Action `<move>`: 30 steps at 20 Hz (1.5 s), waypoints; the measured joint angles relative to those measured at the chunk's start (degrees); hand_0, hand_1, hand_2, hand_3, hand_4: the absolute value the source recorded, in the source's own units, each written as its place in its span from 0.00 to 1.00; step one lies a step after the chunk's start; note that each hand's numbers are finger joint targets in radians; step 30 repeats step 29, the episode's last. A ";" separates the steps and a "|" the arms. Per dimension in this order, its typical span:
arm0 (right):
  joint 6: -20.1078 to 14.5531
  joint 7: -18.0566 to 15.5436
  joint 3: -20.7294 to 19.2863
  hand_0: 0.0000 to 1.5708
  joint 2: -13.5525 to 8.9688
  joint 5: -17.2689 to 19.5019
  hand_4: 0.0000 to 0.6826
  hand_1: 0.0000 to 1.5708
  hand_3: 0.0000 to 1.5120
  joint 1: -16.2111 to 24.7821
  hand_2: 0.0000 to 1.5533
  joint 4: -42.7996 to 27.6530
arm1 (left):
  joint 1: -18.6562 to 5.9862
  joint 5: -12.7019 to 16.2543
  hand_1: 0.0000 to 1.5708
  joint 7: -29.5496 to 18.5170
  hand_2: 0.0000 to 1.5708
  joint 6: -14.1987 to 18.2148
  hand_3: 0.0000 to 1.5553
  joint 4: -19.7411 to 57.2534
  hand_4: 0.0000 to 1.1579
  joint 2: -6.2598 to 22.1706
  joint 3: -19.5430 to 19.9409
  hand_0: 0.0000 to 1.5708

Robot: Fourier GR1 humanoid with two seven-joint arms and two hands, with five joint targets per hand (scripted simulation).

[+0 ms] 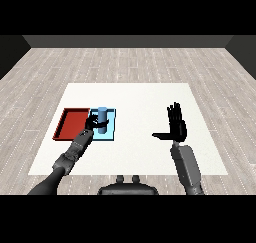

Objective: Pick the blue can and put it in the blue box

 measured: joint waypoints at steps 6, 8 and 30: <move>1.48 0.79 -1.68 0.00 -0.62 -1.84 0.00 0.00 0.00 -0.51 0.00 -0.33 | -1.96 0.95 0.00 3.13 0.00 -1.26 0.00 4.37 0.00 -0.15 2.26 0.00; 1.18 1.27 -1.65 0.00 -0.29 -1.87 0.00 0.00 0.00 -1.12 0.00 -1.00 | -2.24 -0.31 0.00 4.57 0.00 -0.53 0.00 5.72 0.00 -0.28 1.37 0.00; 4.73 0.26 -0.22 0.00 -2.31 1.21 0.00 0.00 0.00 2.72 0.00 -0.87 | 3.03 7.23 0.00 -23.55 0.00 -14.87 0.00 -23.20 0.00 -2.72 6.11 0.00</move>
